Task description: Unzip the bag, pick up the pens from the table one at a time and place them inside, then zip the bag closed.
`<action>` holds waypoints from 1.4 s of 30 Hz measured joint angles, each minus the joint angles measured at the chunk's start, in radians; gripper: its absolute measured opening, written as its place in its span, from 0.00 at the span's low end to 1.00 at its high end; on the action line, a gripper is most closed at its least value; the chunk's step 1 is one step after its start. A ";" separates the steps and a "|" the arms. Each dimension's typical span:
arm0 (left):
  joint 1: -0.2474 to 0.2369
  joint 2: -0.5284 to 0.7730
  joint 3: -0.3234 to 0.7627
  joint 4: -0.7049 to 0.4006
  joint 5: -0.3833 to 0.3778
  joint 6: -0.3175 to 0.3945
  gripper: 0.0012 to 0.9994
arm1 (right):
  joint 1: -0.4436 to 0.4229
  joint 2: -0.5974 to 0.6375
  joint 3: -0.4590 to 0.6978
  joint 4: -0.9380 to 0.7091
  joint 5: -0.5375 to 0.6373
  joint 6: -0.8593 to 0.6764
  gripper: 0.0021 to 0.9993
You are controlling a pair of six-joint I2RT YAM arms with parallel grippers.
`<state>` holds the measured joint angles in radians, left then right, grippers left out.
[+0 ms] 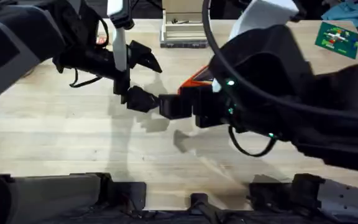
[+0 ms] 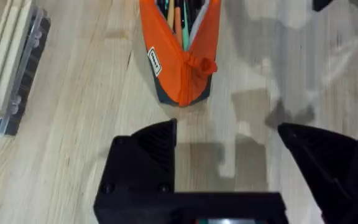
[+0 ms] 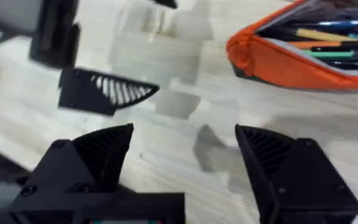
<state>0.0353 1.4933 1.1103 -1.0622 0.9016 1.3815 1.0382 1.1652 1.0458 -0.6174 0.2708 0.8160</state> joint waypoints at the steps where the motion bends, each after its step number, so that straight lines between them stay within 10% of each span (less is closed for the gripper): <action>1: 0.000 0.000 0.000 0.000 0.000 0.000 0.99 | 0.000 0.008 0.000 0.003 0.012 0.020 1.00; 42: 0.000 0.000 0.000 0.000 0.000 0.000 0.99 | -0.149 0.344 0.000 0.167 0.095 0.134 1.00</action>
<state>0.0353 1.4933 1.1103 -1.0622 0.9016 1.3815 0.8892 1.5093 1.0455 -0.4503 0.3656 0.9504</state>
